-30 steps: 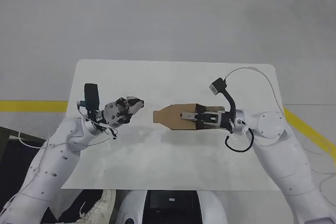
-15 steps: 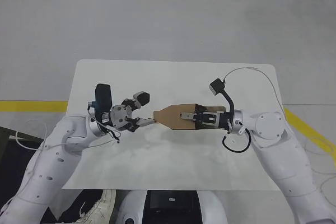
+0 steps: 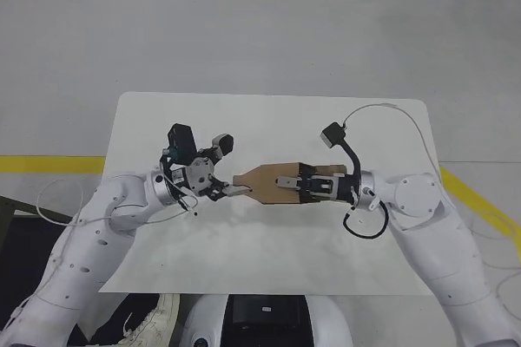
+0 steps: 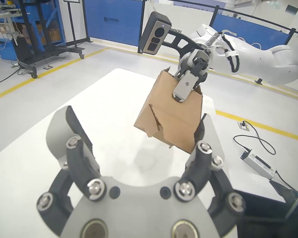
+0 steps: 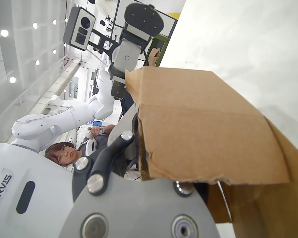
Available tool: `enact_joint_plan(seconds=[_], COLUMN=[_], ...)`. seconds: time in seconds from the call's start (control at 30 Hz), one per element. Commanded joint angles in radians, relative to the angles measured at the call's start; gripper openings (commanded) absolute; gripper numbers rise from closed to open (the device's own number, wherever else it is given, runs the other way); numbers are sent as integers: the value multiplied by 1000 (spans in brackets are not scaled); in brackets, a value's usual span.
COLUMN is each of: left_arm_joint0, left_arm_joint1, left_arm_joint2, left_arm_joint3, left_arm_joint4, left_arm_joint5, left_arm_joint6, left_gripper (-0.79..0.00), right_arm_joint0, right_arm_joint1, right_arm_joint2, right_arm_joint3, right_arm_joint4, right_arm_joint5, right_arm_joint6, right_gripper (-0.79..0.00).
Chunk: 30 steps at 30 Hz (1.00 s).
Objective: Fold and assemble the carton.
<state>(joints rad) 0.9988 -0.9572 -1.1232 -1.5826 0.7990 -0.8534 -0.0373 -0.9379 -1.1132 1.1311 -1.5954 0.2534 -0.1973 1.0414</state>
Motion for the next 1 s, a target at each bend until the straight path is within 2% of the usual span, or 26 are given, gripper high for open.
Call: enact_joint_plan(seconds=[0.0, 0.57, 0.97], left_arm_joint0=[-1, 0, -25], left_arm_joint1=[-1, -8, -22], left_arm_joint2=[-2, -25, 7], left_arm_joint3=[7, 80, 124], left_arm_joint4=[-7, -180, -258], left_arm_joint5=[0, -32, -52], left_arm_joint6=[-4, -56, -109], left_gripper=[0, 0, 0], right_arm_joint0=[-1, 2, 4], right_arm_joint1=[0, 0, -2], right_arm_joint2=[-1, -2, -5], right_arm_joint3=[1, -7, -2], right_arm_joint4=[12, 54, 90], right_arm_joint5=[-4, -21, -46], right_arm_joint6=[1, 11, 11], right_gripper=[-785, -785, -785])
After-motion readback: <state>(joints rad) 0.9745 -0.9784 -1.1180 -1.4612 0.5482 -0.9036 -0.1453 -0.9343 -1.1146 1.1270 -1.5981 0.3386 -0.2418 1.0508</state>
